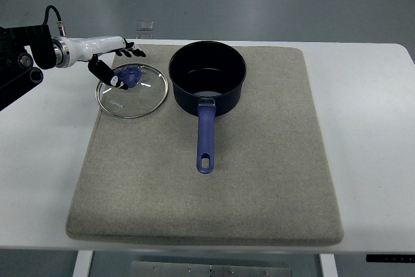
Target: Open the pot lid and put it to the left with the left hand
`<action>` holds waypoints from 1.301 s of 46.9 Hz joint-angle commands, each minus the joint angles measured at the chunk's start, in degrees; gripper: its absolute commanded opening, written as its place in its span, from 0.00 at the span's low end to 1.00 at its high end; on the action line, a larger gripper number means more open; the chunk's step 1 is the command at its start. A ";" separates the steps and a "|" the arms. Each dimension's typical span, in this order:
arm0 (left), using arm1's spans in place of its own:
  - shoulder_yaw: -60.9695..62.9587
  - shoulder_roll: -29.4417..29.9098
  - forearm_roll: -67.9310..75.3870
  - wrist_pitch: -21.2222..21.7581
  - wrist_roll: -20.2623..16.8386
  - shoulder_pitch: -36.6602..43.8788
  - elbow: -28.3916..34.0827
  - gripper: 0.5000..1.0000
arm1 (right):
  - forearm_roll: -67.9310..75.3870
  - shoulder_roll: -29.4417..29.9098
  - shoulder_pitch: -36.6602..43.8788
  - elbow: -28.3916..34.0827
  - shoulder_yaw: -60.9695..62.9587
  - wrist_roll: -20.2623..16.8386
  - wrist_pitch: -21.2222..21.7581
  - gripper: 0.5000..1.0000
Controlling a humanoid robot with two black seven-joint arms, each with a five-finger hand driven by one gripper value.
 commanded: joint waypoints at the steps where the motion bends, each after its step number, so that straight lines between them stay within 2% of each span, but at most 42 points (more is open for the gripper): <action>1: -0.38 0.00 -3.06 0.15 0.03 0.19 -0.05 0.92 | 0.00 0.00 0.04 0.00 -0.08 -0.06 0.00 0.83; 6: -0.64 0.17 -12.89 0.15 0.03 0.19 0.83 0.93 | 0.00 0.00 0.04 0.00 0.01 0.02 0.00 0.83; 9: -0.64 0.35 -21.50 0.15 0.03 0.19 2.32 0.98 | 0.00 0.00 0.04 0.00 0.01 -0.07 0.00 0.83; 14: -0.56 0.53 -35.48 0.06 0.03 0.19 5.22 0.98 | 0.00 0.00 0.04 0.00 0.01 0.02 0.00 0.83; 22: -0.64 0.09 -50.34 -0.73 0.03 0.27 9.61 0.98 | 0.00 0.00 0.04 0.00 0.01 -0.06 0.00 0.83; 29: -0.64 0.00 -64.22 -1.26 0.03 1.33 10.67 0.98 | 0.00 0.00 0.04 0.00 0.01 0.02 0.00 0.83; 34: -0.73 0.00 -72.93 -3.45 0.20 1.86 11.11 0.98 | 0.00 0.00 0.04 0.00 0.01 0.02 0.00 0.83; 40: -0.82 -0.09 -81.10 -9.86 1.08 1.94 13.57 0.98 | 0.00 0.00 0.04 0.00 0.01 0.02 0.00 0.83; 44: -0.82 -0.09 -86.56 -14.52 2.40 2.03 15.76 0.98 | 0.00 0.00 0.04 0.00 0.01 0.02 0.00 0.83; 48: -0.82 -1.14 -90.95 -17.51 5.91 2.03 17.70 0.98 | 0.00 0.00 -0.05 0.00 0.01 -0.06 0.00 0.83; 53: -0.91 -2.81 -95.87 -19.10 9.69 2.03 20.60 0.98 | 0.00 0.00 -0.05 0.00 0.01 0.02 0.00 0.83; 61: -0.91 -3.96 -103.35 -19.38 13.38 2.03 22.71 0.98 | 0.00 0.00 0.04 0.00 0.01 0.02 0.00 0.83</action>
